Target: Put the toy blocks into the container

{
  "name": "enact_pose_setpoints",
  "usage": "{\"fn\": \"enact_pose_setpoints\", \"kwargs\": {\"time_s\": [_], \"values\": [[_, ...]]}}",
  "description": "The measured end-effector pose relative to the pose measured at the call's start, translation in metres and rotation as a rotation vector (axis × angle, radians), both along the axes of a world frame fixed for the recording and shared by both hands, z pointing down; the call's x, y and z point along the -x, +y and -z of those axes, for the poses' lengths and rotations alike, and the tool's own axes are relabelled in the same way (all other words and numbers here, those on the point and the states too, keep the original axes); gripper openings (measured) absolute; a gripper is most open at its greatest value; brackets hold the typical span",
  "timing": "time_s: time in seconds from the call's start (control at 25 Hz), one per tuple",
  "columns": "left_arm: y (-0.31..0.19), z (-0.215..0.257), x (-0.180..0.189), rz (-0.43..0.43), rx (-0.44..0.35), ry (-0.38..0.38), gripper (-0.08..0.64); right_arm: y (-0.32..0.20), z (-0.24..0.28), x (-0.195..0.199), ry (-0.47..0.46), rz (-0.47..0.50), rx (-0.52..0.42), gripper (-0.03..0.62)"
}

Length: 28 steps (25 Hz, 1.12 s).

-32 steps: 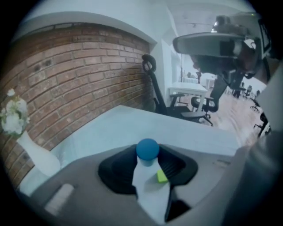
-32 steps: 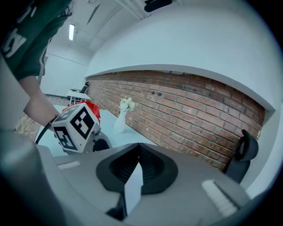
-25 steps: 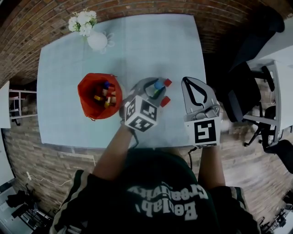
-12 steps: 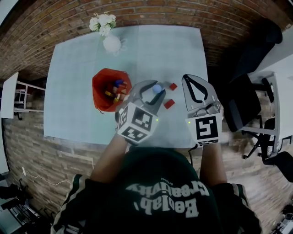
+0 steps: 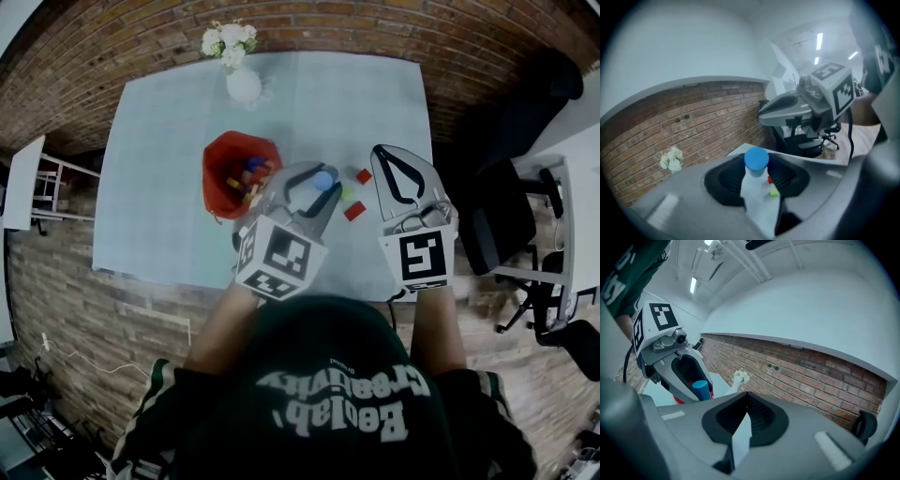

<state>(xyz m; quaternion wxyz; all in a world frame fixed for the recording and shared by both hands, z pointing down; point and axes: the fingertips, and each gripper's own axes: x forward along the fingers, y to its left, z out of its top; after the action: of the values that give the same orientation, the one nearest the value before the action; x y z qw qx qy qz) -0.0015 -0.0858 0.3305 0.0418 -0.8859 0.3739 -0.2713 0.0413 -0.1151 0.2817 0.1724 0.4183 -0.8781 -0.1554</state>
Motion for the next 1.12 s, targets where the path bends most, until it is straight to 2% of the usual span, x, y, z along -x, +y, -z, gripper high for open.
{"fn": "enact_pose_setpoints", "kwargs": {"time_s": [0.56,1.12], "values": [[-0.009,-0.003,0.026,0.037,0.010,0.004,0.146,-0.009,-0.007,0.027,0.010,0.036,0.012,0.006],[-0.008,-0.007,0.118,0.202,0.023,-0.008,0.146,-0.012,-0.013,0.127,0.010,0.208,0.020,0.006]]}}
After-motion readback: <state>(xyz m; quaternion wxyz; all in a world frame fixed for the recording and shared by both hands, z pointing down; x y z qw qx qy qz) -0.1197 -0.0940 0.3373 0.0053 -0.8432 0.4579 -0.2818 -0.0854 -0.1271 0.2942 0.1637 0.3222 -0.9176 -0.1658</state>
